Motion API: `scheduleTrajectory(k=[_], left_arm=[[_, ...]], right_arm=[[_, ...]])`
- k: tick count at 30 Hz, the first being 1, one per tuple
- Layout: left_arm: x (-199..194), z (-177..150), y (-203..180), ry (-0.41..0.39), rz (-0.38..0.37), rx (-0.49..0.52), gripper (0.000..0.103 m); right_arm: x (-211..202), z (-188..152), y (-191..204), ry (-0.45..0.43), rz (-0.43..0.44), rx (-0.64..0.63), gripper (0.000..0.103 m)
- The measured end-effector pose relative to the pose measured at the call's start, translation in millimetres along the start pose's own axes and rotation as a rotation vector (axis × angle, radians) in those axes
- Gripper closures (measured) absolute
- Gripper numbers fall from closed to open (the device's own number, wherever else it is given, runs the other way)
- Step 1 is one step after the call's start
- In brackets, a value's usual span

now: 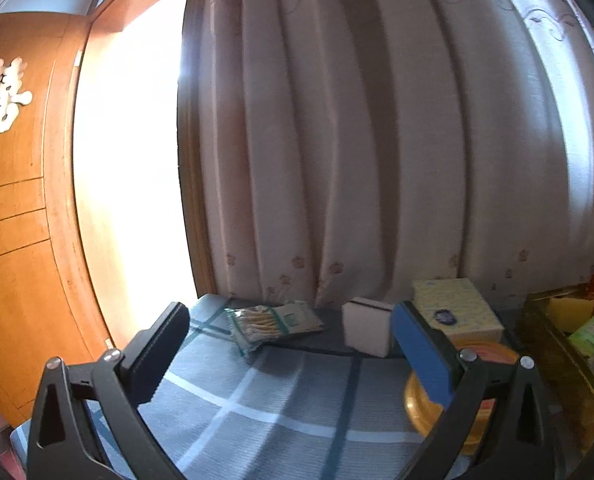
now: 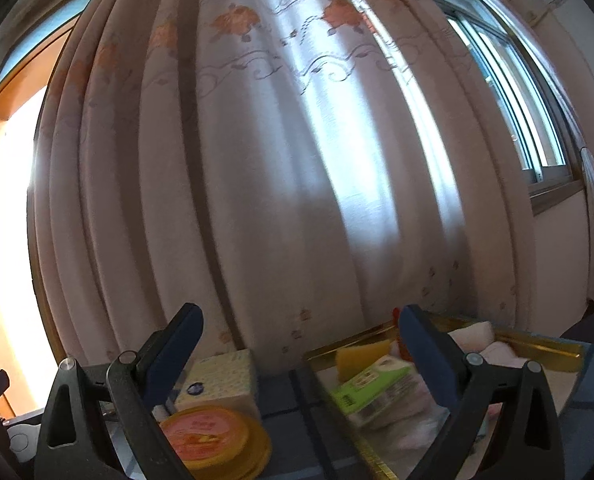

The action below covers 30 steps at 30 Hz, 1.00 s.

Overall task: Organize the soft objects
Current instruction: 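Move both open tools back from the tray to the remaining items, then grasp the cotton-swab pack with the left tool and lift it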

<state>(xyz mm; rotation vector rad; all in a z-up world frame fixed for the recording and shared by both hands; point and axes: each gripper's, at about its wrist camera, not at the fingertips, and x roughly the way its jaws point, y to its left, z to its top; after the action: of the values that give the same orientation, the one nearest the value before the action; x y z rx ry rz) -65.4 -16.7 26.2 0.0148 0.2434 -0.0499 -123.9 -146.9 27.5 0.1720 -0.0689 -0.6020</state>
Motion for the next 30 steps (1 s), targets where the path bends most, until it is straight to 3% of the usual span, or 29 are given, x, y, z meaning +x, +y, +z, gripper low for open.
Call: scheduleTrajectory(k=[10,19,24,30], left_arm=[[19,2,37,0.033,0.039,-0.038,0.001],[39,2,80,0.066,0.119,-0.074,0.001],[51,3,94,0.077,0.139,-0.056,0.001],[74,6,97,0.120,0.113,0.000,0.001]], right_arm=[[7,-10,44,0.037,0.055,-0.041,0.003],[17,-21,87,0.103,0.115,-0.070,0.003],[31,-29,110,0.168,0.145,-0.078,0.003],[51,-39,138,0.238,0.165,-0.112,0.003]])
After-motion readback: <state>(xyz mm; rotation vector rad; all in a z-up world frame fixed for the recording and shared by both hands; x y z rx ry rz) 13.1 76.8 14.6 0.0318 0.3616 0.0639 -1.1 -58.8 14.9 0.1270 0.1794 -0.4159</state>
